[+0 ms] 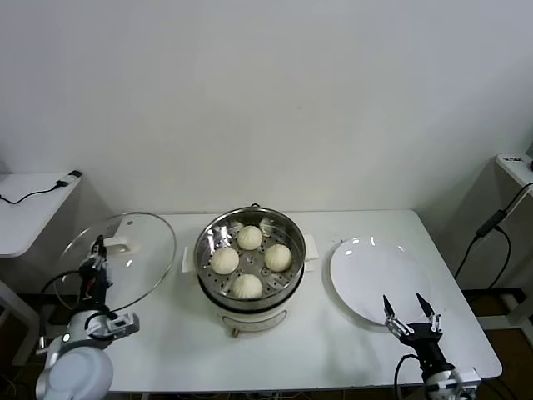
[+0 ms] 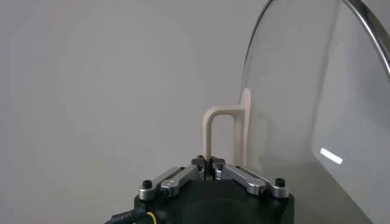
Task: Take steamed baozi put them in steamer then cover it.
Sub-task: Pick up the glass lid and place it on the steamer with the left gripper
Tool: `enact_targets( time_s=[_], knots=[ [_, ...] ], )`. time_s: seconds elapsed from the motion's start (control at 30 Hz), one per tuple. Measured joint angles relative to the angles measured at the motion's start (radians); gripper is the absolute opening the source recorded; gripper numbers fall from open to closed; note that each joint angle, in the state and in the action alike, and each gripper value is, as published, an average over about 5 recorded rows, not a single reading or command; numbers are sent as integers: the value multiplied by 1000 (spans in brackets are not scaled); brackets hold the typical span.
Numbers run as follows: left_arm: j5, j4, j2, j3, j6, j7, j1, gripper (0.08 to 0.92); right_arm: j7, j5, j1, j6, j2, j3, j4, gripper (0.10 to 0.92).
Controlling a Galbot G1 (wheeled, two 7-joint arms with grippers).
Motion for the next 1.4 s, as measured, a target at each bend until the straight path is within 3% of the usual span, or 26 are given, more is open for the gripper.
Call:
enact_targets(
  time_s=[0.4, 0.77, 1.17, 1.4],
  knots=[
    [123, -115, -6, 269, 198, 148, -128, 140, 9, -32, -5, -8, -10, -1, 9, 823],
    [310, -121, -133, 490, 278, 288, -227, 140, 10, -40, -14, 8, 2, 0, 4, 823],
    [464, -24, -303, 632, 290, 326, -299, 140, 10, -26, -36, 32, 7, 19, -4, 823],
    [497, 56, -355, 651, 294, 309, -312, 140, 11, -19, -47, 45, 12, 26, -4, 823]
  ],
)
